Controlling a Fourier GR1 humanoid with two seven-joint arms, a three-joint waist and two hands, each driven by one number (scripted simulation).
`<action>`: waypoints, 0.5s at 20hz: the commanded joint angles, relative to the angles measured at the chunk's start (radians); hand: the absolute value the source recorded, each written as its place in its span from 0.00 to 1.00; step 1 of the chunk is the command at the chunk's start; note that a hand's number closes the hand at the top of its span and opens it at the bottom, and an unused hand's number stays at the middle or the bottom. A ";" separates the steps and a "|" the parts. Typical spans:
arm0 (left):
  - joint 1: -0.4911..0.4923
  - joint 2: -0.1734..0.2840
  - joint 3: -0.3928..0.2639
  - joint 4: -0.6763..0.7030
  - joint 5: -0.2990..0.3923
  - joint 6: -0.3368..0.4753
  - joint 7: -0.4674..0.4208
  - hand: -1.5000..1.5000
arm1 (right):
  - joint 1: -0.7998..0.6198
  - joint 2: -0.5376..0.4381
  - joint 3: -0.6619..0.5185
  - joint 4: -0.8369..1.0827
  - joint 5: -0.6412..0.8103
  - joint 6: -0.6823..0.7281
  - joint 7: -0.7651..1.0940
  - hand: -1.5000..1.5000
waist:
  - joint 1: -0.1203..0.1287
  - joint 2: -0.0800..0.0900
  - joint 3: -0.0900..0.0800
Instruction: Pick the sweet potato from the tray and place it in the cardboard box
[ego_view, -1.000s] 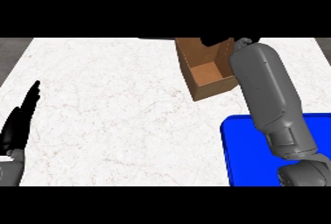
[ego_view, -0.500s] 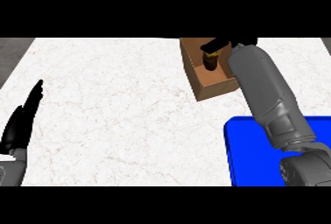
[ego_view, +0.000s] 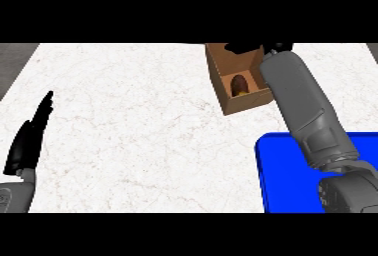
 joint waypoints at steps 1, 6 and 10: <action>0.011 -0.017 -0.005 0.002 -0.021 0.025 0.010 0.50 | 0.002 -0.014 -0.065 -0.033 -0.074 -0.075 -0.087 0.00 | -0.019 -0.007 0.000; 0.073 -0.024 0.011 -0.009 -0.011 0.022 -0.025 0.50 | 0.045 -0.042 -0.129 -0.066 -0.177 -0.068 -0.217 0.00 | -0.030 -0.016 0.000; 0.041 -0.005 0.028 -0.026 0.000 -0.001 0.015 0.50 | 0.094 -0.119 -0.174 -0.120 -0.272 0.058 -0.287 0.00 | -0.052 -0.023 0.000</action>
